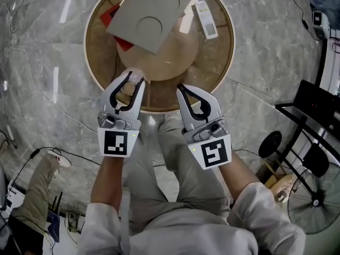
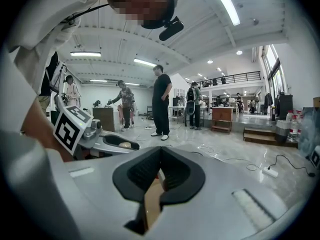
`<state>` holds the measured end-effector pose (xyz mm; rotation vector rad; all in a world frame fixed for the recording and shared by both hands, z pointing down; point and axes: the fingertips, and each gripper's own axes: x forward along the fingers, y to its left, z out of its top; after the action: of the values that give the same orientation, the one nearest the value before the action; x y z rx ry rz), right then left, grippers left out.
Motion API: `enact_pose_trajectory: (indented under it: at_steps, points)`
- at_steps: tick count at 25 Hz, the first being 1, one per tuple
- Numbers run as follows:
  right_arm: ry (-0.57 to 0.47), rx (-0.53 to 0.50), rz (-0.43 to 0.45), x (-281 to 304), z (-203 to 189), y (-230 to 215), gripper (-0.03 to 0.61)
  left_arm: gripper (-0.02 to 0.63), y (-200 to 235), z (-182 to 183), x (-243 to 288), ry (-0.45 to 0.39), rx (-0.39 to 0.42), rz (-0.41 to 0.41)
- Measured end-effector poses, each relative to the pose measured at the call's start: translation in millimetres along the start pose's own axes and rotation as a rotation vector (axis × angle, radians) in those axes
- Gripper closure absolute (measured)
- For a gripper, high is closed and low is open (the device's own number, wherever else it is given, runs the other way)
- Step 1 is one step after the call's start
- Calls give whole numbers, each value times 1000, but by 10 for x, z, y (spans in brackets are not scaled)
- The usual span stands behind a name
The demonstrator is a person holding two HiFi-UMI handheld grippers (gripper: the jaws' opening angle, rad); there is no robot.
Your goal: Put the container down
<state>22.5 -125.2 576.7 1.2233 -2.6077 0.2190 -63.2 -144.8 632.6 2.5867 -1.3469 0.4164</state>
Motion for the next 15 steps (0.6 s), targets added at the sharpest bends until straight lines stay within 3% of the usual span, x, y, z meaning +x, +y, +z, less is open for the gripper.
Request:
enact_pose_trajectory:
  at_steps: [10, 15]
  points:
    - [28, 4, 10, 222, -651, -65, 577, 491, 0, -589, 378, 11, 64, -41]
    - [33, 7, 9, 275, -822, -85, 577, 491, -25, -807, 445, 22, 50, -51]
